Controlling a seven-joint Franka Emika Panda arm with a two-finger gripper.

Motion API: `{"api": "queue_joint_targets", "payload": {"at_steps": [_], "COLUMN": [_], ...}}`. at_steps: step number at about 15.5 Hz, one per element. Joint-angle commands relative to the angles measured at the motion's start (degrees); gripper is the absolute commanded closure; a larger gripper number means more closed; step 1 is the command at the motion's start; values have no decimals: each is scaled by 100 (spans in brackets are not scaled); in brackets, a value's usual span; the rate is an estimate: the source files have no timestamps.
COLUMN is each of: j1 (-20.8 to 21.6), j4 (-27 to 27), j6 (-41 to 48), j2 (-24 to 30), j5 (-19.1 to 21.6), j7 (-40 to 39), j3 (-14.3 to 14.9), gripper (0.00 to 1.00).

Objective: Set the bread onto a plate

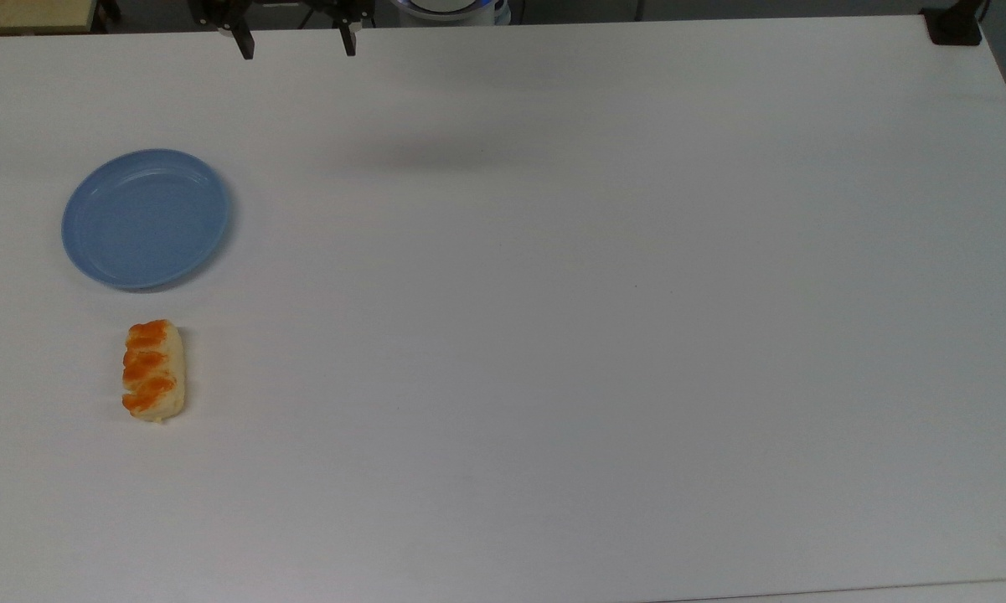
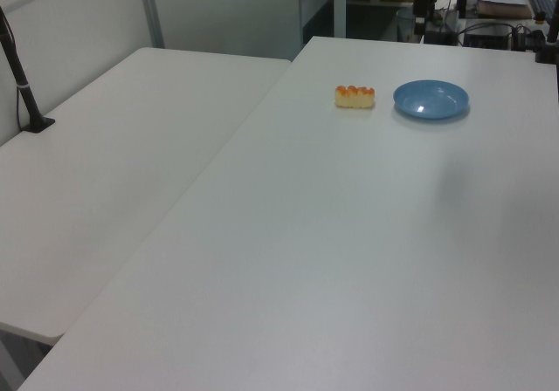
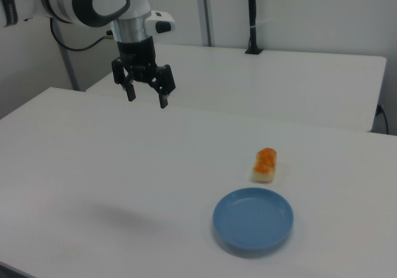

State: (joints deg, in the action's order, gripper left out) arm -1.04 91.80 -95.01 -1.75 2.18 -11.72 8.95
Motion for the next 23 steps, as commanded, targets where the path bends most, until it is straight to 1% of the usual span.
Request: {"api": "queue_joint_targets", "payload": {"at_steps": [1,10,12,14,15,17,18,19,23], "j1": [391,421,421,403,403,394,333,280,-45], "j4": [163,154,154,154,145,137,41,-38,-504], "j6": [-185,-237,-473,-895,-1140,-1912,-2482,-2722,-3392], "j2": [-8,-53,-149,-430,-631,-922,-1185,-1413,-2503], "j5": [1,1,1,-16,-16,1,10,10,-25], "j7": [82,82,74,56,21,-5,-14,-49,-111], "j3": [28,63,80,133,255,527,676,756,792], "gripper": [0,0,0,0,0,0,0,0,0]}}
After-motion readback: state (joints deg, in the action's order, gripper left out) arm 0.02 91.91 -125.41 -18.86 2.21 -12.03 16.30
